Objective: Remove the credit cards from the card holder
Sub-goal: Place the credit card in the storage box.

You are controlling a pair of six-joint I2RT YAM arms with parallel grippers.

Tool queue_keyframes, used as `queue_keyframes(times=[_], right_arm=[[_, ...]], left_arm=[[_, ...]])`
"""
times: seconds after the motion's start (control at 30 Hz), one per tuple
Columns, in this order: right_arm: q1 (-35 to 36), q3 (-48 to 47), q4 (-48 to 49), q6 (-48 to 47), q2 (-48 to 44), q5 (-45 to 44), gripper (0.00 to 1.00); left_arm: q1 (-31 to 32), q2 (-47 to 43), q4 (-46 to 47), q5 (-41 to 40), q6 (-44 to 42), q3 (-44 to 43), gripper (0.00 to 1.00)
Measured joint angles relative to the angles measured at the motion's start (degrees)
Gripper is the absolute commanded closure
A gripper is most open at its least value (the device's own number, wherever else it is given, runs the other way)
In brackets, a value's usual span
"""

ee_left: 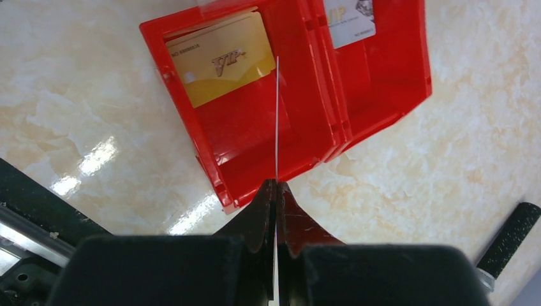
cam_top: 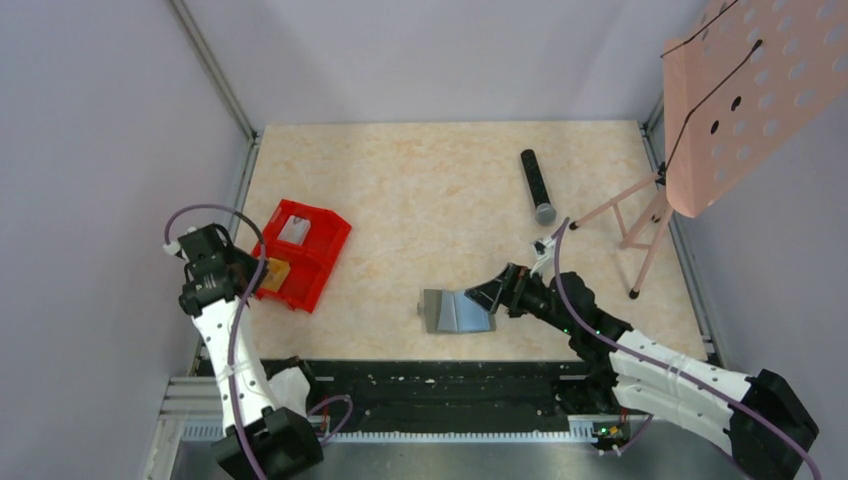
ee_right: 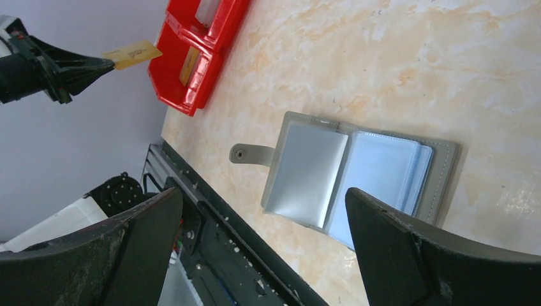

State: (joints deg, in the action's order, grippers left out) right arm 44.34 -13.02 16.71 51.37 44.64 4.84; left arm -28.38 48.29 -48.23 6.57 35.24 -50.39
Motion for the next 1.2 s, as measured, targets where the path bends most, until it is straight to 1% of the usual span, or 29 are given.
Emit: queue_keyframes(times=[0.2,0.47,0.7,1.2], right_arm=[[-0.02,-1.44,-1.36,-1.27,0.07,0.46,0.01],[-0.39,-4.61,-1.97,-2.71,3.17,1.27,0.01],[-0.72,-5.92,-2.62,-3.41,4.28,2.32,0.01],[-0.98,-6.29,-3.67,-3.69,3.08,1.9,0.01]], left_arm=[[-1.92,4.55,2.14,0.02,-0.48,1.29,1.0],[-2.23,10.4,6.36,1.6,-2.05,1.81,1.0],[-2.29,15.45,8.66,0.57,-3.91,1.81,1.0],[-2.34,21.59,11.28,-0.44,-5.27,1.42,1.0]])
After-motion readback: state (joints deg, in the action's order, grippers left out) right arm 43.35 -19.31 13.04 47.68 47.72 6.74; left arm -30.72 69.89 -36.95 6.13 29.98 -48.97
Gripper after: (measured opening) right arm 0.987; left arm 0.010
